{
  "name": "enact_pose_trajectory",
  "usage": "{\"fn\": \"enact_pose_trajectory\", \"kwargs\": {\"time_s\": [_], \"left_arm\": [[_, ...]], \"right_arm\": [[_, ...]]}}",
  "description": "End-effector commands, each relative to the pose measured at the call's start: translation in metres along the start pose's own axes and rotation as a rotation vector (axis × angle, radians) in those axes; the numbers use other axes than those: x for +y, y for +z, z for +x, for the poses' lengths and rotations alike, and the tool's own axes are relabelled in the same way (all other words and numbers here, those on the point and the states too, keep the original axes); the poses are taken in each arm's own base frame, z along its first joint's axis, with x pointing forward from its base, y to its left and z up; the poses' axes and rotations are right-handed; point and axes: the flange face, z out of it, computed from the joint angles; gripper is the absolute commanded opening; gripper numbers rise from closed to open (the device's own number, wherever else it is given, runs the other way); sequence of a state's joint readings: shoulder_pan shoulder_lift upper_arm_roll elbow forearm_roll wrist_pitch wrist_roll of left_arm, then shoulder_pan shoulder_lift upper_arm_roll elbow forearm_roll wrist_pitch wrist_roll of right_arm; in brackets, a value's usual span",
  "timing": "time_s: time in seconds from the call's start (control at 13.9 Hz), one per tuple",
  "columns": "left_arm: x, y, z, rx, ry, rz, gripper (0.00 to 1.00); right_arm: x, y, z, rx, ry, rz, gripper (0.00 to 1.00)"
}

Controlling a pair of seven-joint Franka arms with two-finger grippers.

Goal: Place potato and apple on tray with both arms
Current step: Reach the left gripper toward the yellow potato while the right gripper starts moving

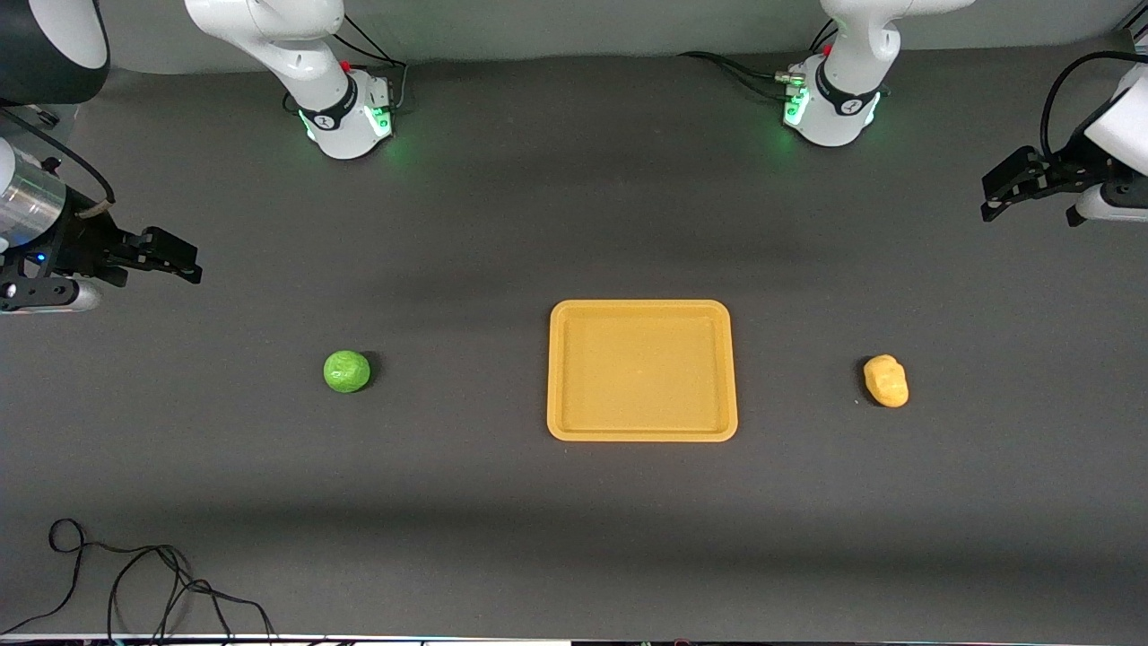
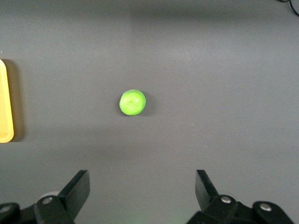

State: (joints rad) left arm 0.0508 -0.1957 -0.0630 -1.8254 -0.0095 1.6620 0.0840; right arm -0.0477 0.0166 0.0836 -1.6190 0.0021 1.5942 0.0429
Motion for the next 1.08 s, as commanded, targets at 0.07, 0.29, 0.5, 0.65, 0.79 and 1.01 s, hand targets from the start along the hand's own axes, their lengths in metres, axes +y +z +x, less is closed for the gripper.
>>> {"fn": "enact_pose_trajectory", "kwargs": {"time_s": [0.07, 0.29, 0.5, 0.65, 0.79, 1.01], "left_arm": [[0.0, 0.057, 0.044, -0.009, 0.021, -0.013, 1.0], [-0.013, 0.135, 0.083, -0.044, 0.007, -0.018, 1.0], [-0.019, 0.236, 0.109, -0.105, -0.019, -0.024, 1.0], [-0.021, 0.278, 0.114, -0.105, -0.034, -0.027, 1.0], [-0.021, 0.311, 0.109, -0.112, -0.043, -0.028, 1.0], [-0.025, 0.35, 0.102, -0.102, -0.052, -0.025, 1.0]], "right_arm": [[0.004, -0.004, 0.003, 0.025, 0.002, 0.051, 1.0], [0.004, -0.004, 0.005, 0.026, -0.001, 0.039, 1.0], [0.008, -0.002, 0.009, 0.02, 0.008, 0.042, 1.0], [0.005, -0.001, 0.007, 0.009, 0.015, 0.04, 1.0], [0.006, 0.003, 0.005, -0.013, 0.002, 0.039, 1.0], [-0.001, 0.02, 0.014, -0.038, -0.062, 0.039, 1.0]]}}
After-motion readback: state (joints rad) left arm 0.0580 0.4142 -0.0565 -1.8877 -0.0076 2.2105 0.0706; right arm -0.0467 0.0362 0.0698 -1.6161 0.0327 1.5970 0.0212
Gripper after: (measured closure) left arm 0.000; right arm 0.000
